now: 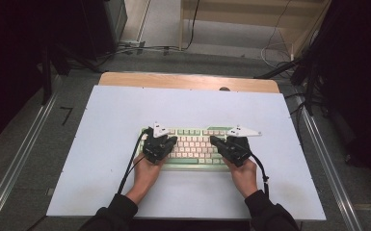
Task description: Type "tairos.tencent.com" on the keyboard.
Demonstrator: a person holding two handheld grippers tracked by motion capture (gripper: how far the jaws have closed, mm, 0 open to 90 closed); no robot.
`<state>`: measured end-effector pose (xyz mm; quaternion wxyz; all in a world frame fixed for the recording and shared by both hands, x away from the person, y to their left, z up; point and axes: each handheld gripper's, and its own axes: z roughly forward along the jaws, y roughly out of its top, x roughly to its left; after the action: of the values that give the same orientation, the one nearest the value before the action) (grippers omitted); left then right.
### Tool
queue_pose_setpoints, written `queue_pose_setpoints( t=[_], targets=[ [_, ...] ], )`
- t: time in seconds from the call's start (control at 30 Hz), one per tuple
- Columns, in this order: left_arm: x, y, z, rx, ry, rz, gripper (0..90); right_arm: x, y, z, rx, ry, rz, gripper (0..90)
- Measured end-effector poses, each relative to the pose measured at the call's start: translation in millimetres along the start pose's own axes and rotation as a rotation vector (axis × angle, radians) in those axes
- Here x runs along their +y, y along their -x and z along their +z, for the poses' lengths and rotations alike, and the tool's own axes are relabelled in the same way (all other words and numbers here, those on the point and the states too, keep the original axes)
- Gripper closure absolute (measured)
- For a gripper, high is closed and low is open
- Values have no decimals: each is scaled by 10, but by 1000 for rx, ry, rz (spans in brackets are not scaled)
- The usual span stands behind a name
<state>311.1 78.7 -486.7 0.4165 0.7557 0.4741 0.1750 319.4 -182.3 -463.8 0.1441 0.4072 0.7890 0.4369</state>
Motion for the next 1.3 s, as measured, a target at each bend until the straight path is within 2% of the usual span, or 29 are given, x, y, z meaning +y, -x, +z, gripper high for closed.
queue_pose_setpoints(
  t=[0.6,0.7,0.87,1.07,1.3],
  targets=[
    [-3,5,25,7,-26,5,900,0,0,-2,-2,0,-1,873],
    [-7,7,42,12,-48,14,900,-1,-2,0,-2,-1,-1,873],
    [-6,10,38,5,-42,10,900,-1,-3,-2,-2,0,-2,873],
    [22,5,-26,-7,-3,-8,900,-2,-2,-2,-2,-1,-3,873],
    [36,-6,-84,-21,9,-21,900,-4,-8,-2,-6,-2,-6,873]
  ],
)
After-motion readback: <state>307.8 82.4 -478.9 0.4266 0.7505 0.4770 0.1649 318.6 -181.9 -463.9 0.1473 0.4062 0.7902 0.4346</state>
